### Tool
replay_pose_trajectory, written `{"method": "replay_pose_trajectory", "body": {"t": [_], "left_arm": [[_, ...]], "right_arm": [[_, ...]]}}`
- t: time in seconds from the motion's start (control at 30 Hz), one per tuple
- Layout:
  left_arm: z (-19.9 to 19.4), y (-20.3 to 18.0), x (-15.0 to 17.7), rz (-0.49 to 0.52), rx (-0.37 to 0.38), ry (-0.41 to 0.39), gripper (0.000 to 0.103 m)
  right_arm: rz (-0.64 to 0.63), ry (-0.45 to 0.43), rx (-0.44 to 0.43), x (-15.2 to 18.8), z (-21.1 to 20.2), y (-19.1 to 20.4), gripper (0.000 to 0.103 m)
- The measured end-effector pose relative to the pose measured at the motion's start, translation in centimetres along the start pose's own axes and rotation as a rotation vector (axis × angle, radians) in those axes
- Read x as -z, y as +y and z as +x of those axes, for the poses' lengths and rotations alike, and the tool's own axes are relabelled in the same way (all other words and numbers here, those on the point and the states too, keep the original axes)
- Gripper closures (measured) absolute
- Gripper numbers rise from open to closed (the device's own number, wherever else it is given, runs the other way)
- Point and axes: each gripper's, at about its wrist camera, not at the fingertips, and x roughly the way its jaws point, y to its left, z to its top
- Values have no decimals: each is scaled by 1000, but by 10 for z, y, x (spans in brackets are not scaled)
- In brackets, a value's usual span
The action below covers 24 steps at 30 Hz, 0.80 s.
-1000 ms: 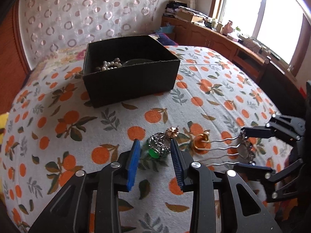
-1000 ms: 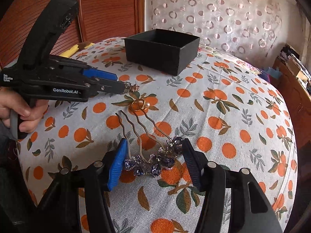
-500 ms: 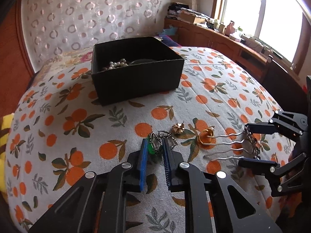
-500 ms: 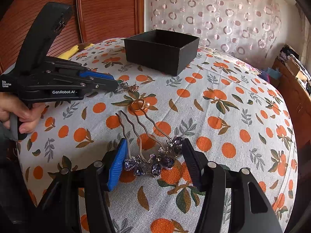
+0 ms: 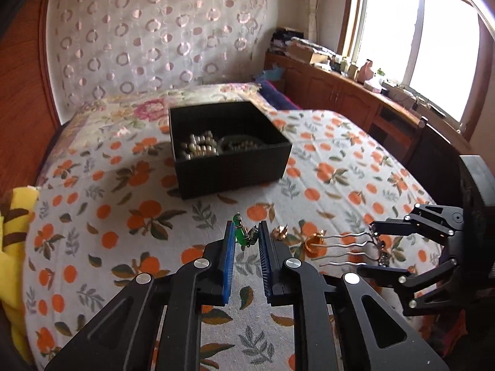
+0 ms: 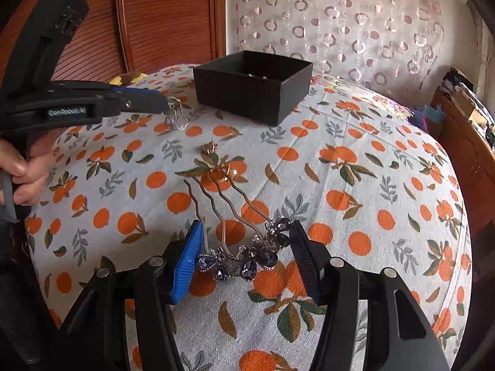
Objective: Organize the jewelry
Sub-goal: 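Grasp the green-gem brooch with the left gripper while the right gripper grasps the purple-crystal hair comb, then carry the green brooch and purple hair comb over the black box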
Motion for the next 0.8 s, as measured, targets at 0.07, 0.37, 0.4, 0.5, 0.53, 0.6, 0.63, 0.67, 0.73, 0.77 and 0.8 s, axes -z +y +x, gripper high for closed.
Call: {"method": "replay_pose_trajectory", "body": {"t": [0.07, 0.37, 0.4, 0.5, 0.53, 0.6, 0.63, 0.67, 0.73, 0.77, 0.8], "left_arm": [[-5, -1, -4, 5, -3, -13, 89], [-15, 2, -20, 19, -27, -50, 89], [-16, 3, -21, 20, -30, -52, 89], [-17, 6, -27, 21, -40, -64, 89], [-18, 7, -29, 22, -44, -69, 89], [-19, 8, -33, 23, -52, -76, 89], [-20, 9, -34, 24, -54, -79, 89], [-21, 10, -36, 24, -58, -83, 89], [-22, 12, -38, 24, -62, -90, 89], [-23, 13, -39, 24, -65, -94, 89], [-25, 14, -41, 23, -66, -99, 89]], "right_arm": [[-6, -10, 5, -3, -4, 0, 43], [-33, -57, 32, -22, -23, -5, 43], [-35, -65, 36, -26, -24, -6, 43], [-41, -81, 45, -37, -27, -8, 43], [-44, -85, 47, -40, -27, -8, 43], [-53, -95, 51, -48, -27, -8, 43], [-55, -98, 54, -52, -27, -8, 43], [-57, -99, 56, -55, -26, -8, 43], [-63, -106, 59, -63, -24, -8, 43], [-66, -108, 62, -66, -24, -8, 43], [-70, -113, 64, -71, -24, -8, 43]]}}
